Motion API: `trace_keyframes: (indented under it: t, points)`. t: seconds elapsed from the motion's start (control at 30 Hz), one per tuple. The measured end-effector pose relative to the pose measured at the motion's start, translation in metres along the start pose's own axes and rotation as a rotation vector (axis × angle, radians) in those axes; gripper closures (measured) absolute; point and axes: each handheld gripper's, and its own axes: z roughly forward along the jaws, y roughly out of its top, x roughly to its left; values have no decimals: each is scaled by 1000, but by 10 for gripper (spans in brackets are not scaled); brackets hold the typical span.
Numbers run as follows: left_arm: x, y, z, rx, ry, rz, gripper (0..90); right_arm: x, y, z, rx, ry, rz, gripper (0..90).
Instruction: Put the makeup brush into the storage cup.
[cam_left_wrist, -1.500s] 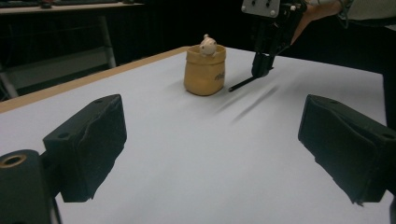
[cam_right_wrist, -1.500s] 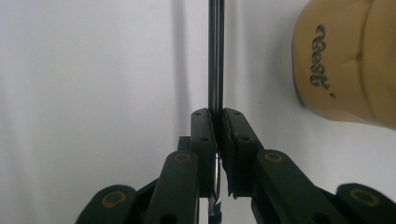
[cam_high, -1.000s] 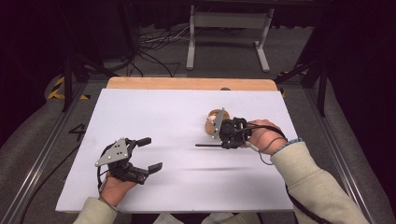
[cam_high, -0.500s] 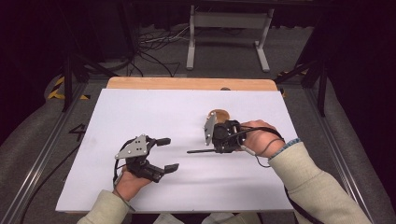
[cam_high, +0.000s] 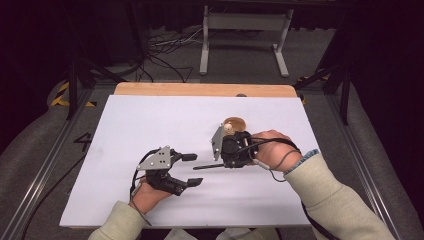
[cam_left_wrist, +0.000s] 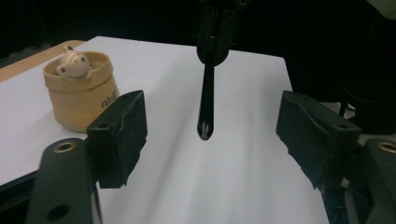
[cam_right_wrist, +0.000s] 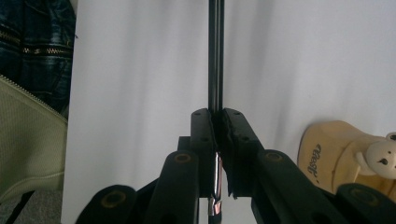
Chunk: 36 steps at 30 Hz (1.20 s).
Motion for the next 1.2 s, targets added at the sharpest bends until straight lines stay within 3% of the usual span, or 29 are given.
trace_keyframes:
  t: [0.17,0.43,0.6,0.8,1.2]
  points:
    - [-2,0,2,6,-24,15,366,4,6,0,-3,6,-14,837]
    - [-4,0,1,8,-56,40,646,5,10,1,10,11,-17,837]
    - [-5,-1,1,19,-48,50,767,7,10,4,1,34,-19,837]
    - [-6,-2,2,35,-37,56,825,7,10,5,-1,48,-23,837]
    - [-9,-2,1,56,-22,87,833,7,7,7,-21,61,-19,833]
